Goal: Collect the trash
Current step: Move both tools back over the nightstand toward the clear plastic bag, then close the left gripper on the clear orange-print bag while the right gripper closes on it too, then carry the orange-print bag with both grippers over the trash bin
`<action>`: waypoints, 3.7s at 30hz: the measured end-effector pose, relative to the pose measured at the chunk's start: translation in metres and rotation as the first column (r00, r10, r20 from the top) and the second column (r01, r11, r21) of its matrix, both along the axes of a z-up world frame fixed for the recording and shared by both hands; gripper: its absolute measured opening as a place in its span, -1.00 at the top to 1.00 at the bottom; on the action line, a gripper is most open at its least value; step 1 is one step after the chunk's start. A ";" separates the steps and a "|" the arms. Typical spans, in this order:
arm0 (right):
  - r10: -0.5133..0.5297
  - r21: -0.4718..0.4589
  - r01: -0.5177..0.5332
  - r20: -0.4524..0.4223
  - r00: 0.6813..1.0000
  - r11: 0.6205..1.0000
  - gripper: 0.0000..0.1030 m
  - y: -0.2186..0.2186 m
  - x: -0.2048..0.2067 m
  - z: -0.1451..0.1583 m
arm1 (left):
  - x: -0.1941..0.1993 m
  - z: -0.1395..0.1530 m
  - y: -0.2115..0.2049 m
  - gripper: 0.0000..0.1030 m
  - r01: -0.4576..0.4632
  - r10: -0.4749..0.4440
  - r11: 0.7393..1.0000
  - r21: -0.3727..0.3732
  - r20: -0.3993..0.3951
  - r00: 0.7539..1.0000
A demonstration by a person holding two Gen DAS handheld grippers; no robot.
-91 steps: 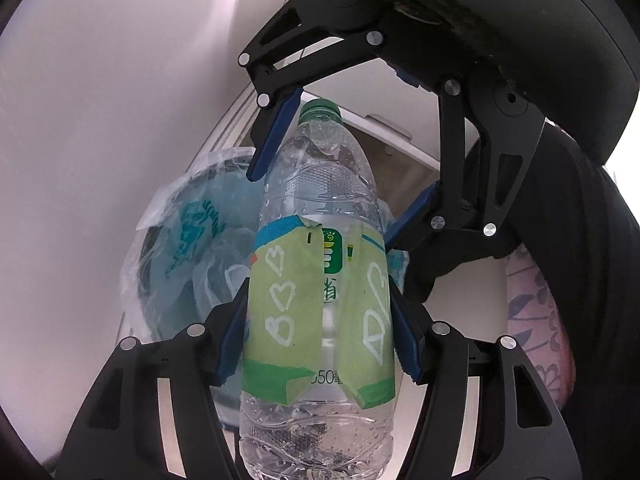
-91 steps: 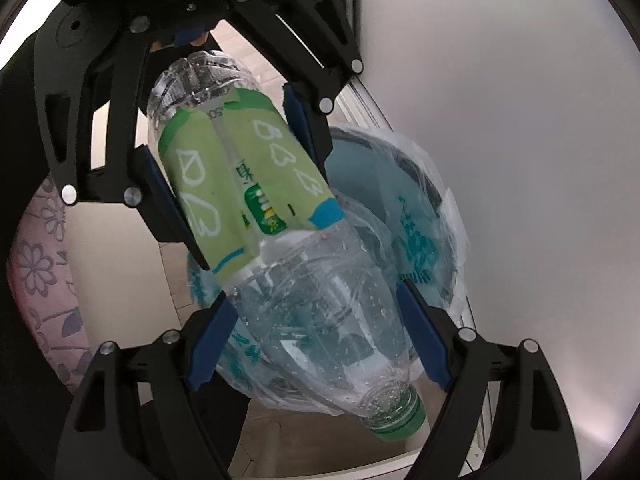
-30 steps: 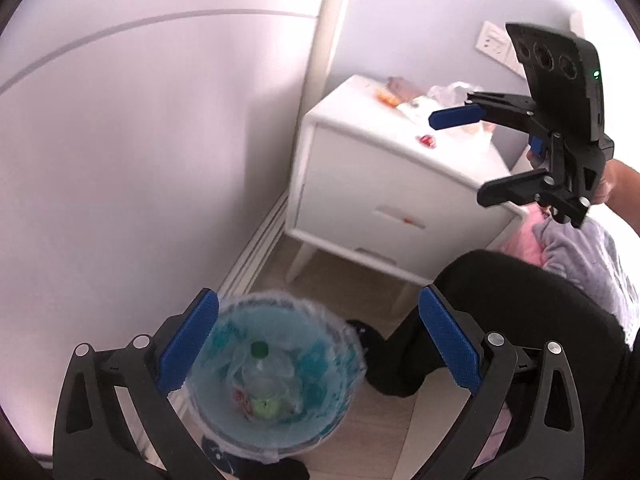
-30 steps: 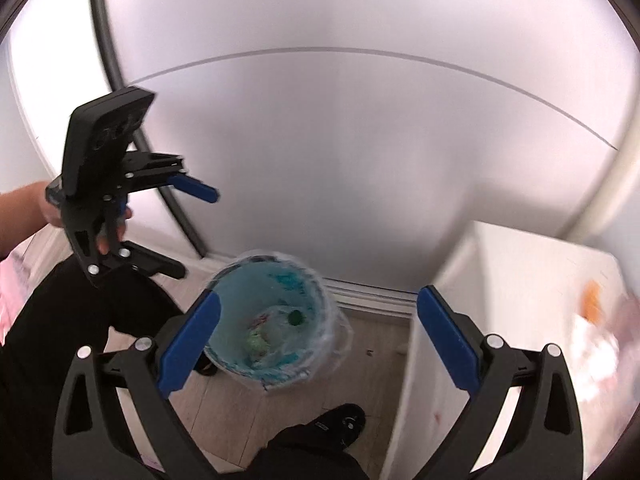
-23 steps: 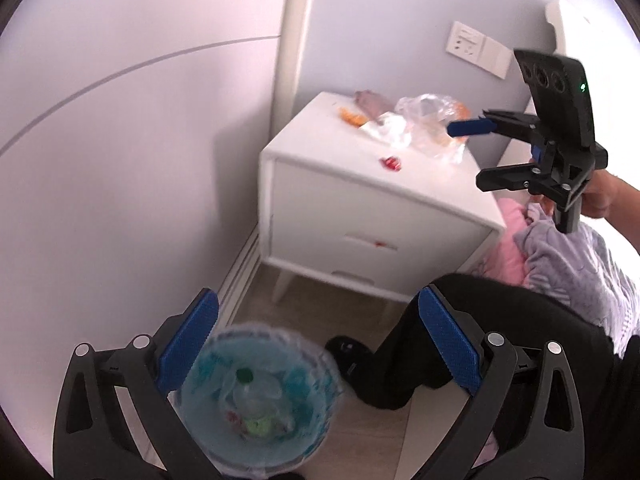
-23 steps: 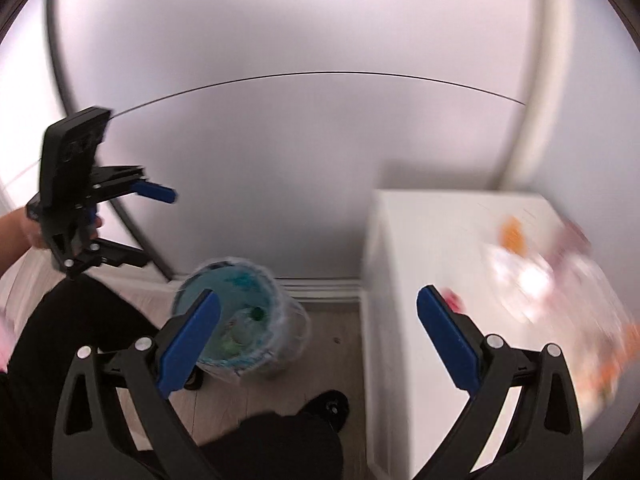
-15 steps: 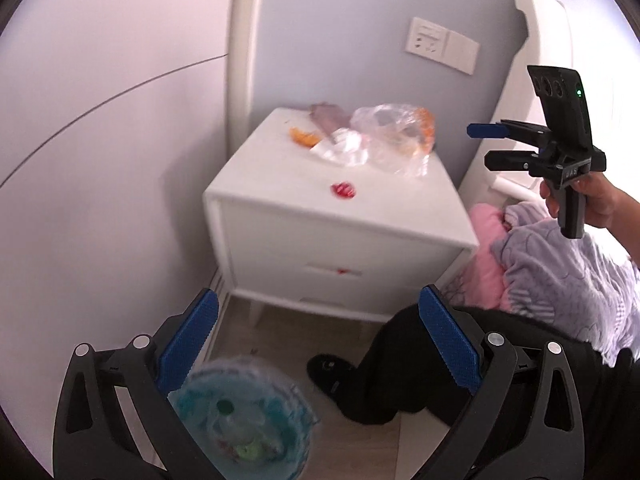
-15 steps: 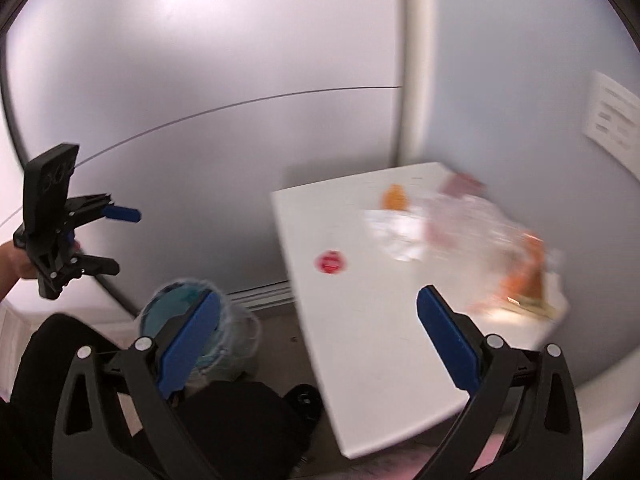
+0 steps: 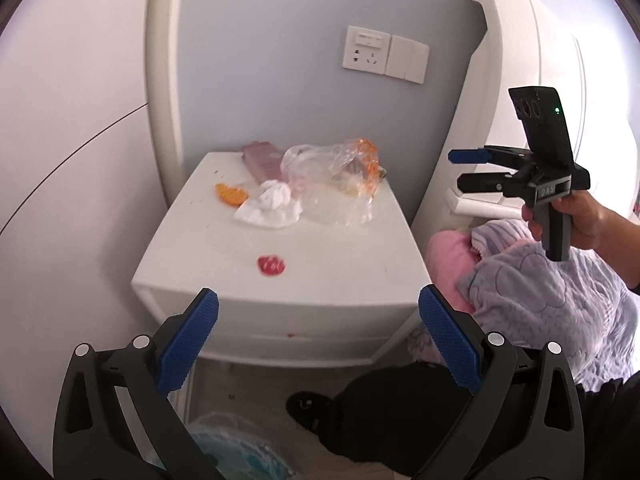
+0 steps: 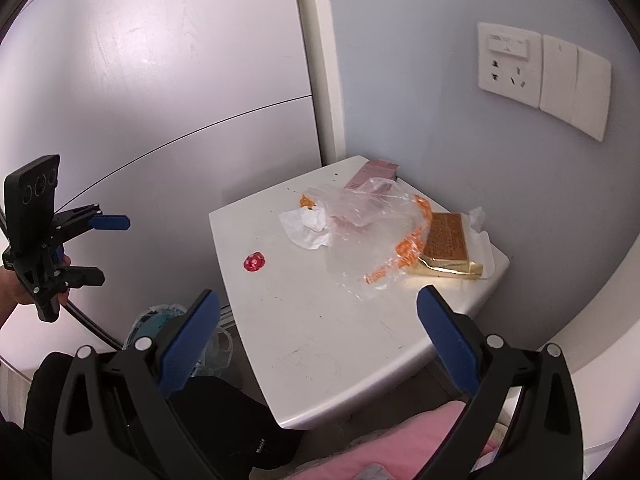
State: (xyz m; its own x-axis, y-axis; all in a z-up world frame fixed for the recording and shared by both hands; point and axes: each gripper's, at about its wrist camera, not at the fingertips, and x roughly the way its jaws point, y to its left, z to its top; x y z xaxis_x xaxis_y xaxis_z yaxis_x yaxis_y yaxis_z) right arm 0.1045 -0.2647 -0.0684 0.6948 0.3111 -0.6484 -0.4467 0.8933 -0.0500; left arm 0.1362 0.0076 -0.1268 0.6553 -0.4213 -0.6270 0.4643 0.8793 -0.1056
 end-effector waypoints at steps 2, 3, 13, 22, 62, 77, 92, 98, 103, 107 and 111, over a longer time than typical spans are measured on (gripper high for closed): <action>-0.023 0.011 0.023 -0.007 1.000 1.000 -0.86 -0.005 0.004 -0.002 | 0.011 0.000 -0.008 -0.89 0.004 -0.004 1.000 0.026 -0.010 1.000; -0.031 0.017 0.031 -0.011 0.999 0.999 -0.86 -0.007 0.006 -0.002 | 0.016 0.000 -0.011 -0.89 0.011 -0.010 1.000 0.027 -0.021 1.000; -0.092 0.064 0.095 -0.040 0.995 0.993 -0.86 -0.029 0.047 -0.008 | 0.065 0.001 -0.050 -0.89 0.064 -0.065 0.991 0.118 0.011 0.998; -0.087 0.103 0.095 -0.079 0.993 0.990 -0.86 -0.045 0.087 -0.017 | 0.127 -0.008 -0.073 -0.89 0.108 -0.108 0.983 0.151 -0.009 0.994; -0.050 0.122 0.074 -0.195 0.980 0.990 0.84 -0.039 0.164 -0.051 | 0.219 -0.039 -0.124 0.99 0.353 -0.341 0.923 0.156 -0.098 0.935; -0.020 0.167 0.035 -0.095 0.995 0.985 0.84 -0.032 0.123 -0.003 | 0.182 0.015 -0.125 0.99 0.324 -0.326 0.934 0.149 -0.012 0.945; 0.083 0.158 -0.075 -0.044 0.996 0.985 0.84 0.010 0.081 0.021 | 0.114 0.047 -0.106 0.99 0.238 -0.246 0.959 0.155 0.038 0.968; 0.144 0.151 -0.138 -0.033 0.989 0.979 0.84 0.041 0.066 0.025 | 0.085 0.058 -0.084 0.99 0.184 -0.194 0.971 0.150 0.056 0.979; 0.203 0.138 -0.196 -0.034 0.979 0.971 0.84 0.071 0.052 0.025 | 0.063 0.063 -0.056 0.99 0.142 -0.153 0.978 0.155 0.065 0.986; 0.250 0.131 -0.243 -0.040 0.967 0.961 0.84 0.098 0.041 0.022 | 0.044 0.062 -0.028 0.99 0.098 -0.109 0.983 0.157 0.066 0.992; 0.309 0.126 -0.299 -0.066 0.949 0.946 0.84 0.130 0.032 0.011 | 0.017 0.058 -0.004 0.99 0.045 -0.055 0.988 0.149 0.060 0.997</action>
